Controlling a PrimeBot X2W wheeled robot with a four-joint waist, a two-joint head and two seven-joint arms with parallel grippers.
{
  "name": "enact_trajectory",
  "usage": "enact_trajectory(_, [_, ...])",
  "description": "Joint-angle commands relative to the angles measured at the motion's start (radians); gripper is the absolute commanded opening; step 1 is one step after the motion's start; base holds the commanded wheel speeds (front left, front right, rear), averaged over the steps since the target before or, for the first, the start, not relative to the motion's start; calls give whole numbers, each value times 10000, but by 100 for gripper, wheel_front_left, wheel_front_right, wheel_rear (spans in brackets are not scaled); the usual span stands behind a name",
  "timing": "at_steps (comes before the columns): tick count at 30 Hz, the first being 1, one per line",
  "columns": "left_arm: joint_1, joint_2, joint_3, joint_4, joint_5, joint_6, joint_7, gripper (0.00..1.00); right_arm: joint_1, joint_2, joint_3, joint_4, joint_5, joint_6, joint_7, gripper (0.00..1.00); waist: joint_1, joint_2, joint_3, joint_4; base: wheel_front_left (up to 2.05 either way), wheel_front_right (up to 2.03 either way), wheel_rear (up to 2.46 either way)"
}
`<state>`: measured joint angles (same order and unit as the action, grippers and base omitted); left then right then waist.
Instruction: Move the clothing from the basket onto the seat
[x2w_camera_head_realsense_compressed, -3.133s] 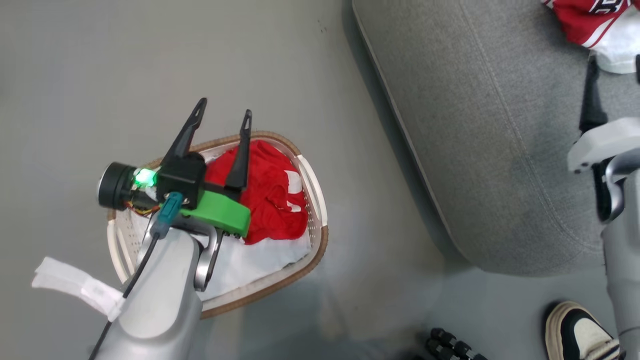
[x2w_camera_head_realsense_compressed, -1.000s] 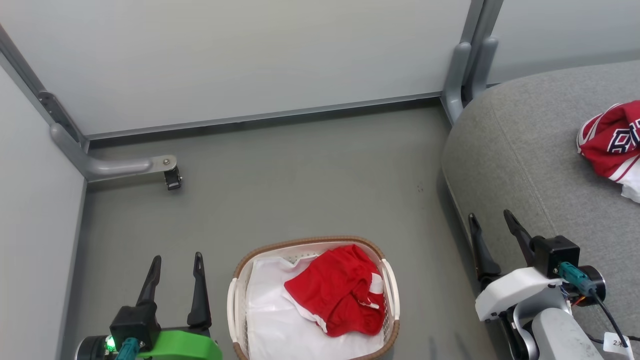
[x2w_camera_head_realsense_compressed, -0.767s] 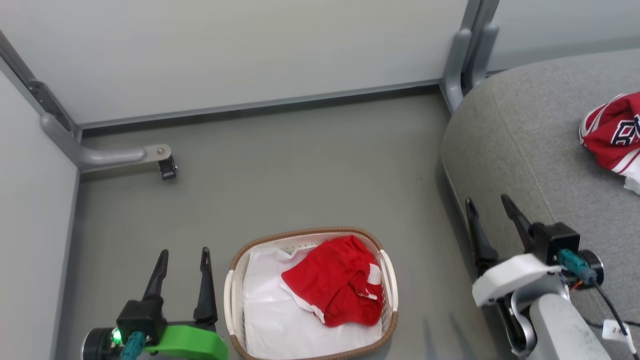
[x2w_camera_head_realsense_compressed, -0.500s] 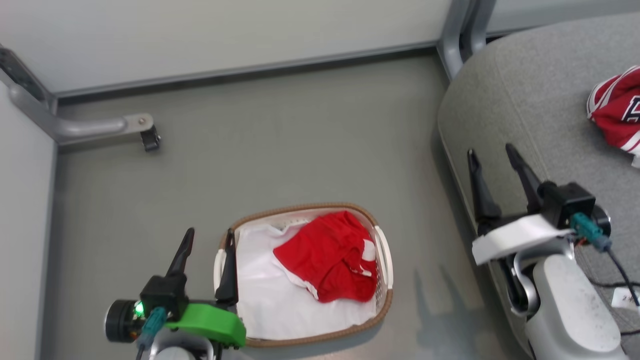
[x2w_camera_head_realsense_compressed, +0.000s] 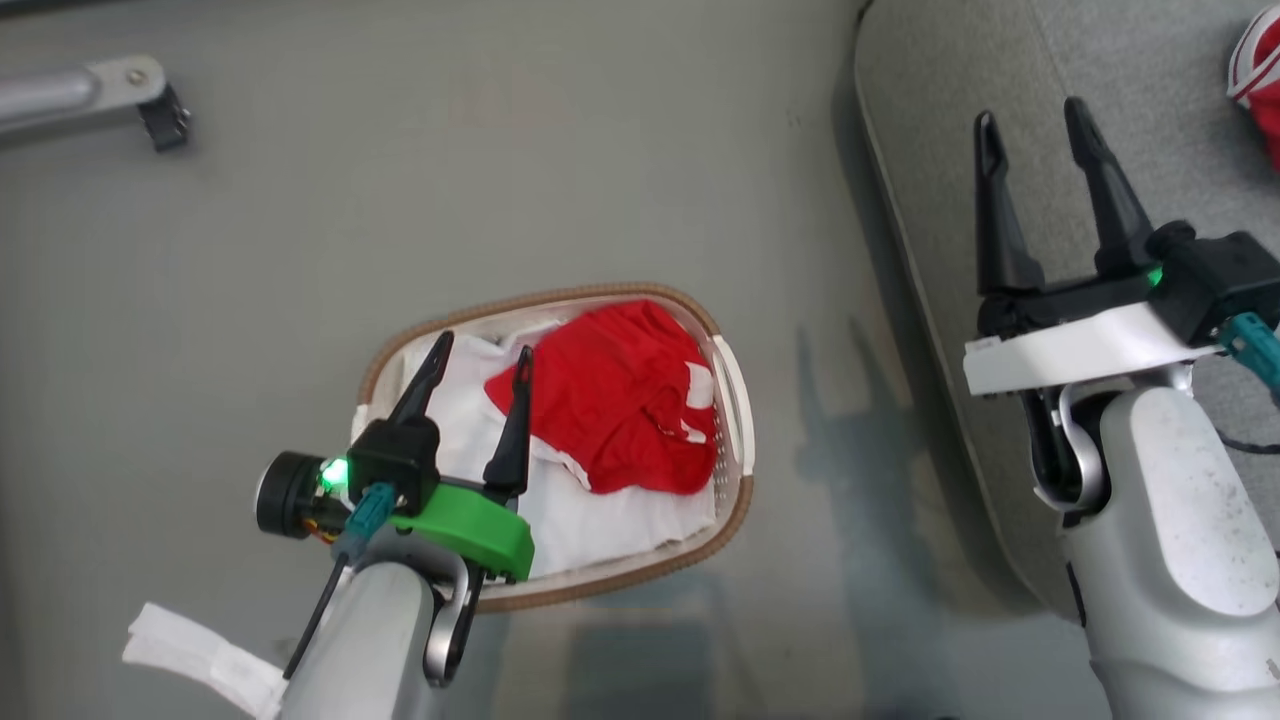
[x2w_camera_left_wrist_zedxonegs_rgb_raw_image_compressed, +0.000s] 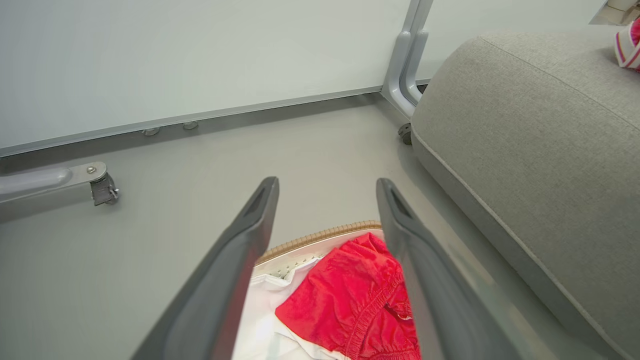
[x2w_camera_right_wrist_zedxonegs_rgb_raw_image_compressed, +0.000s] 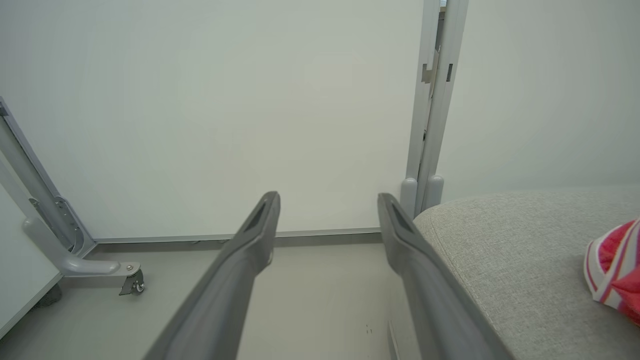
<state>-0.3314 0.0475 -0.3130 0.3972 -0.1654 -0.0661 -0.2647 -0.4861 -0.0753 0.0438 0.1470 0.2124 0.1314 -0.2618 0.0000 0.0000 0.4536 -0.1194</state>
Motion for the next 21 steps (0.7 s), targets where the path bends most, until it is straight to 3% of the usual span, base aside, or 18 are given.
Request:
enact_trajectory(1, [-335,64,-33,94,106,-61,5,100,-223,44,-19,-135,80,-14,-47,100,0,0,1181,-558,0,0,0])
enact_trajectory(21, [-2536,67,-573,2646,510,-380,5,100,-1407,226,120,-1303,468,-14,-47,100,0,0,3335,-1296,0,0,0])
